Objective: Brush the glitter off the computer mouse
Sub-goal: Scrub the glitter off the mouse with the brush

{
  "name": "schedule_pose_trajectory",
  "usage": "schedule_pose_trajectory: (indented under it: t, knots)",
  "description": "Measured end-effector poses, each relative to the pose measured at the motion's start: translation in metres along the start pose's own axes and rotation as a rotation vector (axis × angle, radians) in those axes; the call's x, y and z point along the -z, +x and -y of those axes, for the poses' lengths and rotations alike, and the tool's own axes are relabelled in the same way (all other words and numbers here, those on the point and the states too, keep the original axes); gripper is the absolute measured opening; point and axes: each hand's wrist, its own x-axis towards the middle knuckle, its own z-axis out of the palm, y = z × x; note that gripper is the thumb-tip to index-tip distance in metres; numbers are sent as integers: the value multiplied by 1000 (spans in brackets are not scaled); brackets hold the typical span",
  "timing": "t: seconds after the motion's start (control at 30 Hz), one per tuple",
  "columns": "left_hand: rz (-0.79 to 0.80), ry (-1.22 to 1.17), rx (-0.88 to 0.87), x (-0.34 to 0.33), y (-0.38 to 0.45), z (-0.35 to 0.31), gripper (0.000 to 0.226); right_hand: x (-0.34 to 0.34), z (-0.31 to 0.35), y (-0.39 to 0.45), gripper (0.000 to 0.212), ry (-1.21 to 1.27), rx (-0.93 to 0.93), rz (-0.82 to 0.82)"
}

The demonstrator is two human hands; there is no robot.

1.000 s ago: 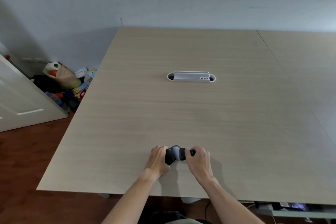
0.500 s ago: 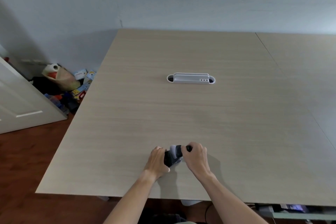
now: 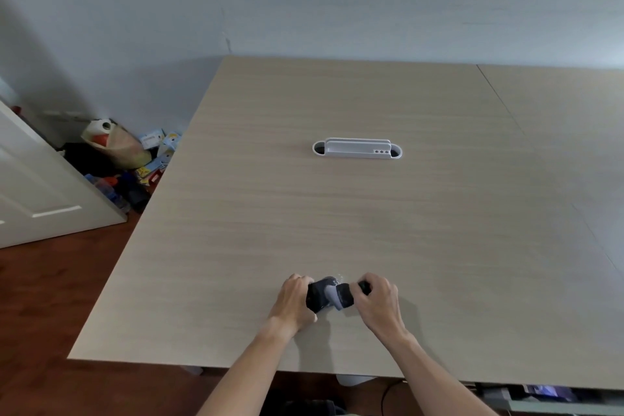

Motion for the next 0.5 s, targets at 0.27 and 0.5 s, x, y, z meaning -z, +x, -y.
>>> schedule_pose_trajectory:
  t: [0.27,0.5]
  knots:
    - [-4,-5,52,1,-1,-1,54,3,-16,-11,17,72,21,-35]
    - [8,-2,42,1,2,1,60,-6,-15,-11,9,28,10,47]
